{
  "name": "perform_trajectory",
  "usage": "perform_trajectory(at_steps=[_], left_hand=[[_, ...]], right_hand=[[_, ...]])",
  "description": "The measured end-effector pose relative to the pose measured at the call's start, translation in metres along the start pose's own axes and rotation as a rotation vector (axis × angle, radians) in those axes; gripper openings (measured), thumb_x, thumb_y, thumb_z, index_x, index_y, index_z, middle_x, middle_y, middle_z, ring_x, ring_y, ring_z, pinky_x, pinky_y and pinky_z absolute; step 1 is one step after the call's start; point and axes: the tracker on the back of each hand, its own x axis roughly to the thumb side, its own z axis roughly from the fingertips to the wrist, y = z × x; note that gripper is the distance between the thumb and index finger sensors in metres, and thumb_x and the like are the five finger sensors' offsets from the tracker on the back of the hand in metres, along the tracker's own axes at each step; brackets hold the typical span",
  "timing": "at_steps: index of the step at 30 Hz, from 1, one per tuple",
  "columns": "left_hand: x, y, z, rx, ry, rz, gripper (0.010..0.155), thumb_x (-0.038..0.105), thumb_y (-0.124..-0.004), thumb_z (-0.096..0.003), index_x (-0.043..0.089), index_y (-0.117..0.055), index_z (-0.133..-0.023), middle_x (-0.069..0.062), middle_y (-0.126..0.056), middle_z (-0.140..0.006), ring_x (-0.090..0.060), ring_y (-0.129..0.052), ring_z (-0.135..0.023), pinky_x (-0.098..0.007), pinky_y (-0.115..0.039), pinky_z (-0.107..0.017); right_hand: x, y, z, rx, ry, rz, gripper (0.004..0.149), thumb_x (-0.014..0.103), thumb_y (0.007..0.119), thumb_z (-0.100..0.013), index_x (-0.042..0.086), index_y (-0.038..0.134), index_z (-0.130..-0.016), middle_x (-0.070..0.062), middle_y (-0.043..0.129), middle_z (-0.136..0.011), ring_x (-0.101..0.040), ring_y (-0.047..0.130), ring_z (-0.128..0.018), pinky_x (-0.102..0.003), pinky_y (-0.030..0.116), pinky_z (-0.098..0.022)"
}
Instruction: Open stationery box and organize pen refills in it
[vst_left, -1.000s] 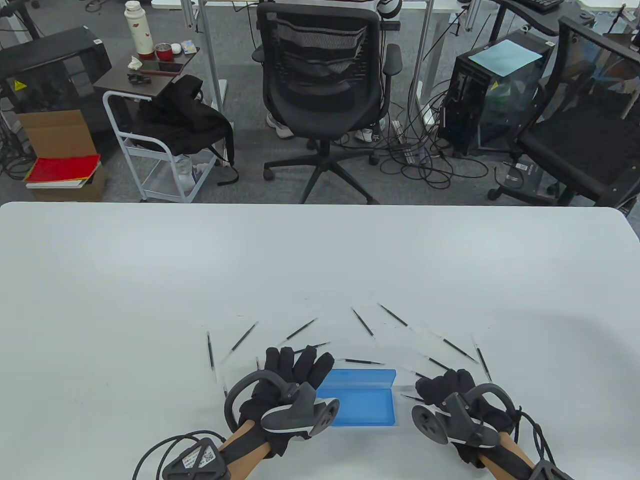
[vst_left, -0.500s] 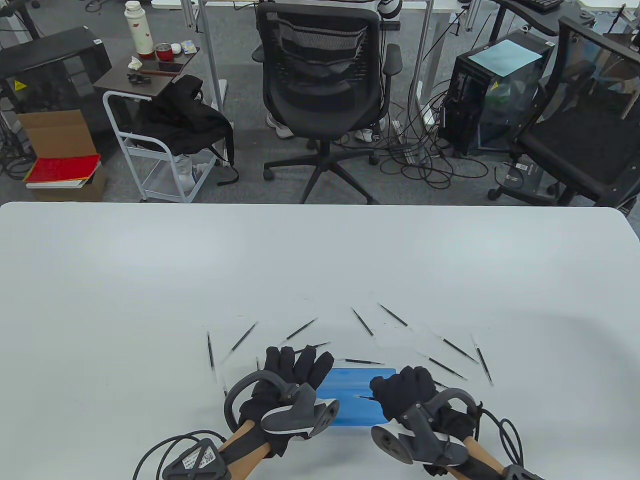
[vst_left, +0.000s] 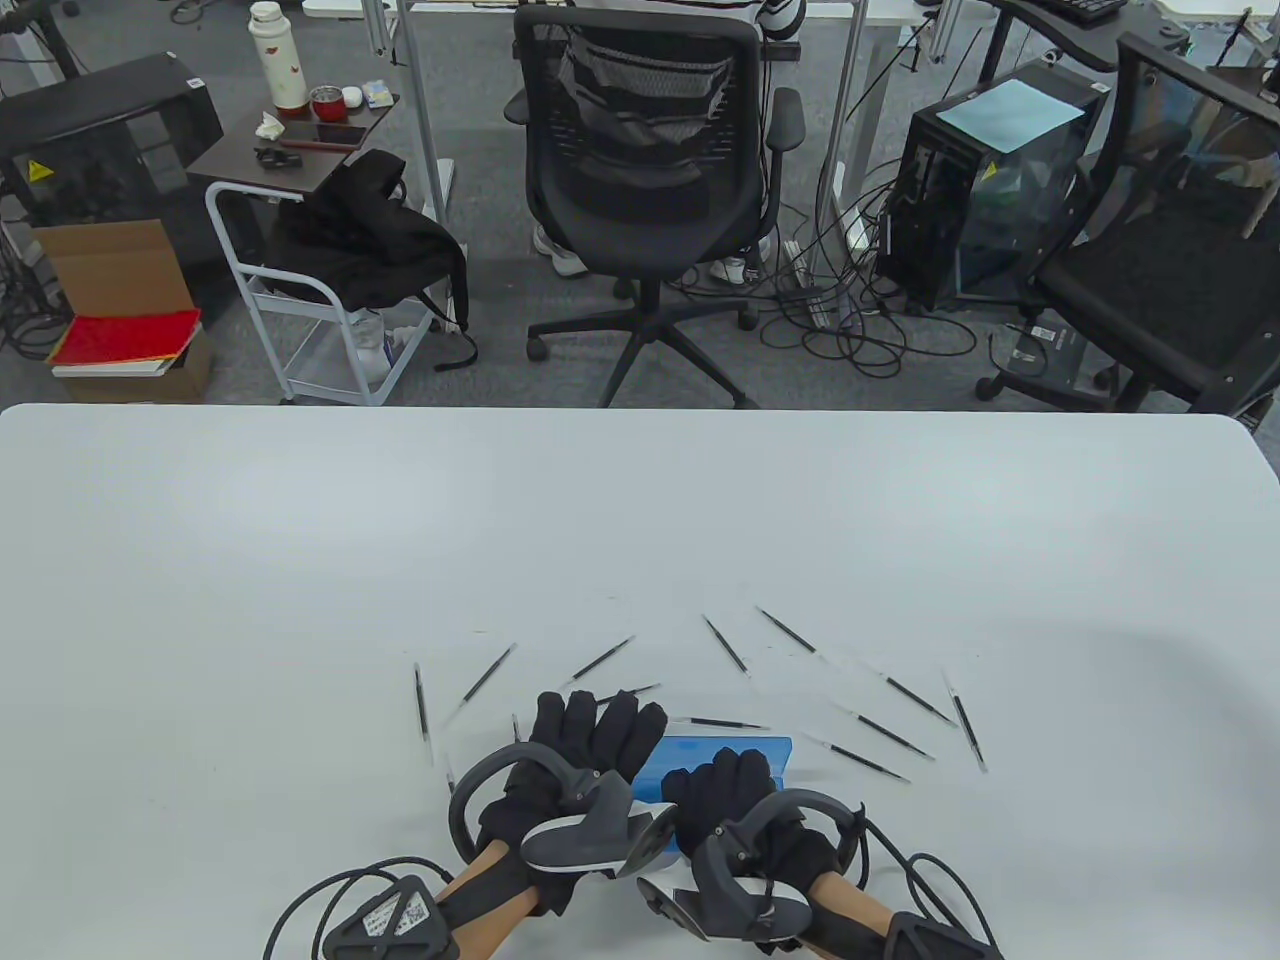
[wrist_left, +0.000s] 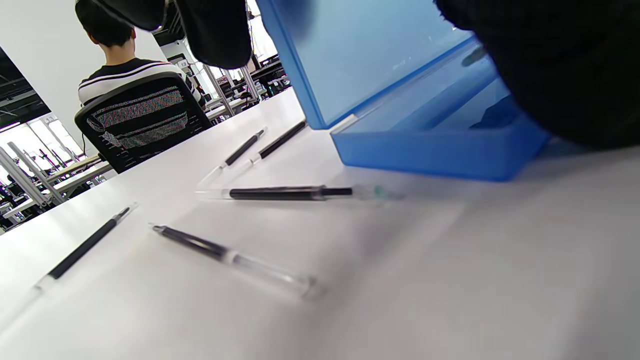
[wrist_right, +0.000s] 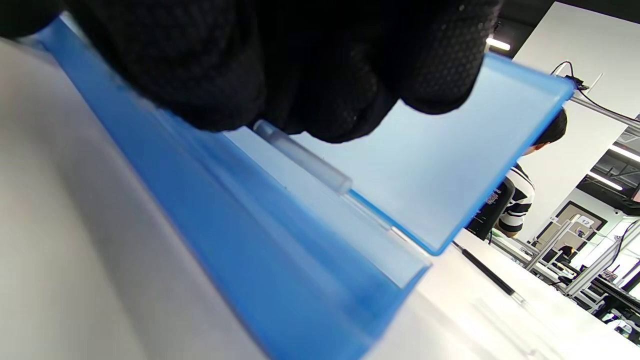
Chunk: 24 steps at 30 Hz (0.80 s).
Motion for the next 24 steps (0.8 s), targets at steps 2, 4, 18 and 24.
perform_trajectory(at_steps=[2,4,18,24], left_hand=[[0.0,0.0,0.0,-0.001,-0.002,0.004,0.134,0.076,-0.077,-0.0278,0.012,0.004,-0.112,-0.014,-0.018,-0.126,-0.049,-0.049,-0.113,-0.07,-0.043,-0.079],[0.0,0.0,0.0,-0.002,-0.002,0.005,0.134,0.076,-0.077,-0.0278,0.012,0.004,-0.112,-0.014,-0.019,-0.126,-0.049,-0.05,-0.112,-0.07,-0.044,-0.079],[0.0,-0.001,0.0,-0.009,-0.005,0.011,0.133,0.076,-0.077,-0.0285,0.012,0.005,-0.112,-0.014,-0.021,-0.126,-0.049,-0.053,-0.112,-0.07,-0.045,-0.079],[0.0,-0.002,-0.001,-0.013,-0.002,0.008,0.133,0.076,-0.076,-0.0283,0.012,0.005,-0.112,-0.014,-0.021,-0.125,-0.049,-0.053,-0.112,-0.07,-0.045,-0.079]], right_hand=[[0.0,0.002,0.0,-0.004,0.001,0.011,0.061,0.032,0.093,-0.042,0.016,0.074,-0.097,-0.001,0.1,-0.078,-0.029,0.101,-0.068,-0.054,0.083,-0.06],[0.001,0.003,0.001,-0.013,0.001,0.021,0.061,0.032,0.093,-0.042,0.016,0.073,-0.097,-0.001,0.1,-0.078,-0.029,0.101,-0.068,-0.053,0.083,-0.06],[-0.038,-0.035,0.027,-0.074,0.05,-0.09,0.059,0.032,0.092,-0.042,0.019,0.074,-0.097,0.0,0.101,-0.078,-0.027,0.101,-0.069,-0.052,0.083,-0.061],[-0.094,-0.044,0.037,-0.075,0.198,-0.123,0.059,0.031,0.092,-0.042,0.019,0.074,-0.097,0.0,0.101,-0.078,-0.028,0.1,-0.069,-0.053,0.082,-0.061]])
